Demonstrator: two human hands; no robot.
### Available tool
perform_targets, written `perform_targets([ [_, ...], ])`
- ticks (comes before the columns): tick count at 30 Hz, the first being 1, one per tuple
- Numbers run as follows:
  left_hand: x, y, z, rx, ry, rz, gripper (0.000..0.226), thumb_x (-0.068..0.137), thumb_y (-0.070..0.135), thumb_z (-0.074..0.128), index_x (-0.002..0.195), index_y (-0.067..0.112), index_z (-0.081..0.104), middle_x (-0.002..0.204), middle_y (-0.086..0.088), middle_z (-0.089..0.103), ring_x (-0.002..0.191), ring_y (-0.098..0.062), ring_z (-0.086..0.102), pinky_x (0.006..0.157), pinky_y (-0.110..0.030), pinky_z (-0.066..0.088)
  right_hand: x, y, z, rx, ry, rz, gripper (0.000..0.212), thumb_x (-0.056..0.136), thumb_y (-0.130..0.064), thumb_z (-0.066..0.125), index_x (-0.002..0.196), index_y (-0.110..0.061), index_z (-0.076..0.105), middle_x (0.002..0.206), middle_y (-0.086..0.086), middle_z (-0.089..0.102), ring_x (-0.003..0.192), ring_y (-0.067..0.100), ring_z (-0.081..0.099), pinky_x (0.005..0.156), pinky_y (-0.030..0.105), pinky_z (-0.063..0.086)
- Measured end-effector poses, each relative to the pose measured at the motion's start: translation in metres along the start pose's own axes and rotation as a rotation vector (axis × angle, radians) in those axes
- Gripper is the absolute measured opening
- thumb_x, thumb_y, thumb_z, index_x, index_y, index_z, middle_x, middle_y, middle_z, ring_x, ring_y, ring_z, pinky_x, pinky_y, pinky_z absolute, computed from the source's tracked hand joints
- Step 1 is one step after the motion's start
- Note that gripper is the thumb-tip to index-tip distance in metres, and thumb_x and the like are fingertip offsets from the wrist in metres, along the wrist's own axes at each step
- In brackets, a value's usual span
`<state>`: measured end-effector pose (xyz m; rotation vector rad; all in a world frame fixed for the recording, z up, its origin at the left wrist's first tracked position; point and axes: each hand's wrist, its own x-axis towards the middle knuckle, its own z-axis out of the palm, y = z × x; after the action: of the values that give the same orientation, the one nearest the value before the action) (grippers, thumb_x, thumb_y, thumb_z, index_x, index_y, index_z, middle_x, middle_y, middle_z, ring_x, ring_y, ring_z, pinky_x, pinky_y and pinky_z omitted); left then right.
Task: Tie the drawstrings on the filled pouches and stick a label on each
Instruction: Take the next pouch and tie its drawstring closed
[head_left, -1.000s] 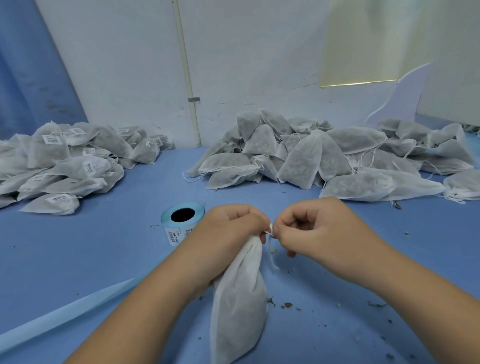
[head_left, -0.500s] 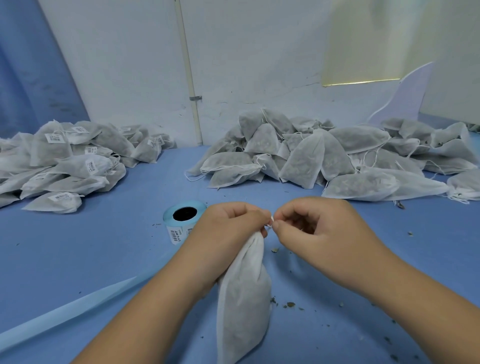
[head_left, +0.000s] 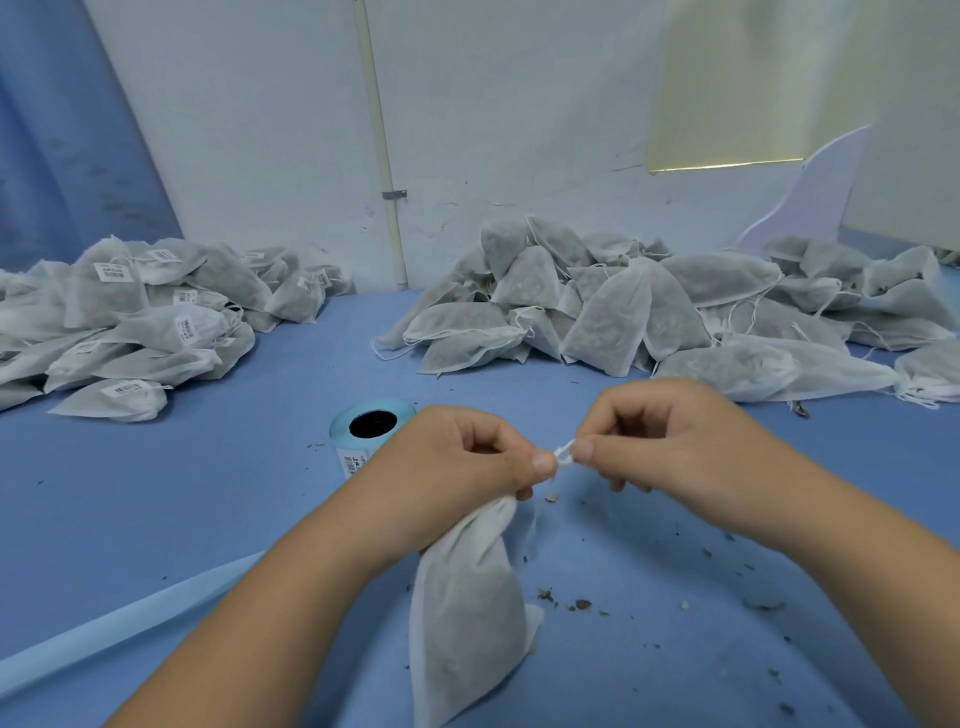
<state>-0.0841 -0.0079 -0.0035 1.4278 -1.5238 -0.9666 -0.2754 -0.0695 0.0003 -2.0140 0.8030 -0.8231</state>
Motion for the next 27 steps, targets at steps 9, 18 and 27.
perform_targets([
  [9, 0.001, -0.002, -0.001, -0.027, -0.014, 0.032, 0.021, 0.071, 0.048, 0.08, 0.062, 0.031, 0.071, 0.063, 0.012, 0.065, 0.058, 0.0, 0.054, 0.06, -0.012, 0.042, 0.002, 0.0, 0.011, 0.819, -0.042, 0.06, 0.01, 0.07, -0.011, 0.063, 0.061, -0.011, 0.066, 0.054, 0.002, 0.042, 0.046, 0.013, 0.036, 0.046, 0.022, 0.03],
  [18, 0.006, -0.004, 0.001, 0.023, 0.085, 0.007, 0.019, 0.086, 0.023, 0.072, 0.067, 0.019, 0.069, 0.06, 0.007, 0.06, 0.043, -0.005, 0.038, 0.043, -0.016, 0.032, 0.007, 0.003, -0.006, 0.947, -0.263, 0.35, 0.014, 0.068, -0.017, 0.046, 0.054, -0.015, 0.045, 0.058, -0.001, 0.026, 0.045, 0.012, 0.024, 0.045, 0.025, 0.021],
  [27, 0.001, -0.013, -0.006, -0.133, -0.19, -0.05, 0.032, 0.062, 0.041, 0.079, 0.092, 0.03, 0.074, 0.091, 0.011, 0.071, 0.08, -0.006, 0.065, 0.074, -0.021, 0.05, 0.015, 0.01, -0.019, 0.975, 0.155, 0.3, 0.013, 0.068, -0.017, 0.058, 0.057, -0.016, 0.051, 0.058, -0.004, 0.024, 0.043, 0.009, 0.022, 0.039, 0.02, 0.022],
])
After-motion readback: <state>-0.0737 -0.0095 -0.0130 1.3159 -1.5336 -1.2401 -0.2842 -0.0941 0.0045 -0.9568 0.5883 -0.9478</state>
